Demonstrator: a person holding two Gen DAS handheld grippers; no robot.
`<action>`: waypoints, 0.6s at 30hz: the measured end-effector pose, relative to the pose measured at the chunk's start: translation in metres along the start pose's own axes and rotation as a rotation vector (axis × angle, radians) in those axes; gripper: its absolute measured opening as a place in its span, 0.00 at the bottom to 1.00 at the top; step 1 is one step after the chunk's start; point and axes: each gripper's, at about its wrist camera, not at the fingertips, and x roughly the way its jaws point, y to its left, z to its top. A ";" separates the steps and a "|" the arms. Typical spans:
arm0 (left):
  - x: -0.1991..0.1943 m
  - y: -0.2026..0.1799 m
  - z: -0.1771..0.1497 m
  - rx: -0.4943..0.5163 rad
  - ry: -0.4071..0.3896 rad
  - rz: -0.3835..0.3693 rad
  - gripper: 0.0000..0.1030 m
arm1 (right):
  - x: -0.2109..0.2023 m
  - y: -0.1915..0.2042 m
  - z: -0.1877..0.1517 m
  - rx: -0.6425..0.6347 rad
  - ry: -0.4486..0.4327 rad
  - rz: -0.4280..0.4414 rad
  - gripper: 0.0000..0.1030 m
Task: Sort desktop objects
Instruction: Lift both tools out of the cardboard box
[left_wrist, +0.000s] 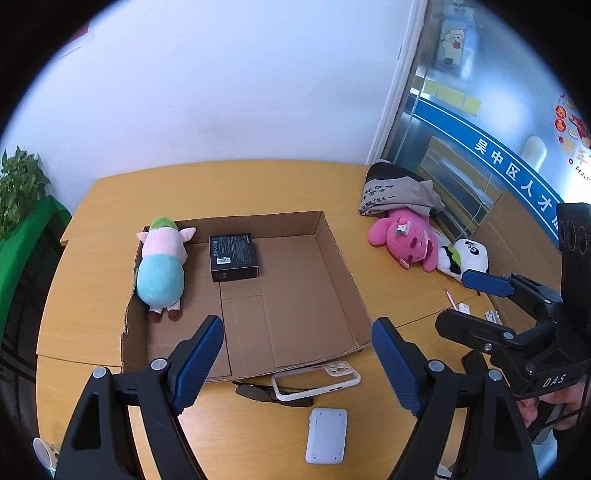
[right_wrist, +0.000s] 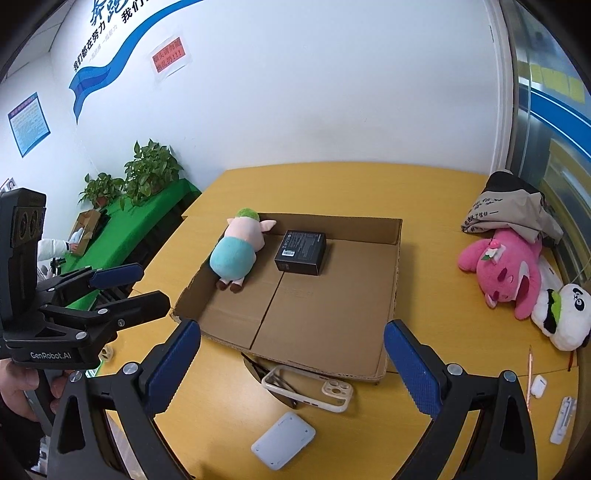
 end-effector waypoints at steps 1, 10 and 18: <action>0.000 -0.002 -0.001 -0.002 0.001 -0.002 0.80 | -0.001 -0.001 -0.001 0.000 0.002 0.003 0.98; 0.004 -0.007 -0.001 -0.029 0.008 0.001 0.80 | -0.004 -0.013 -0.008 0.002 0.014 0.013 0.98; 0.024 0.001 -0.007 -0.078 0.073 -0.021 0.80 | 0.004 -0.041 -0.018 0.036 0.048 -0.001 0.98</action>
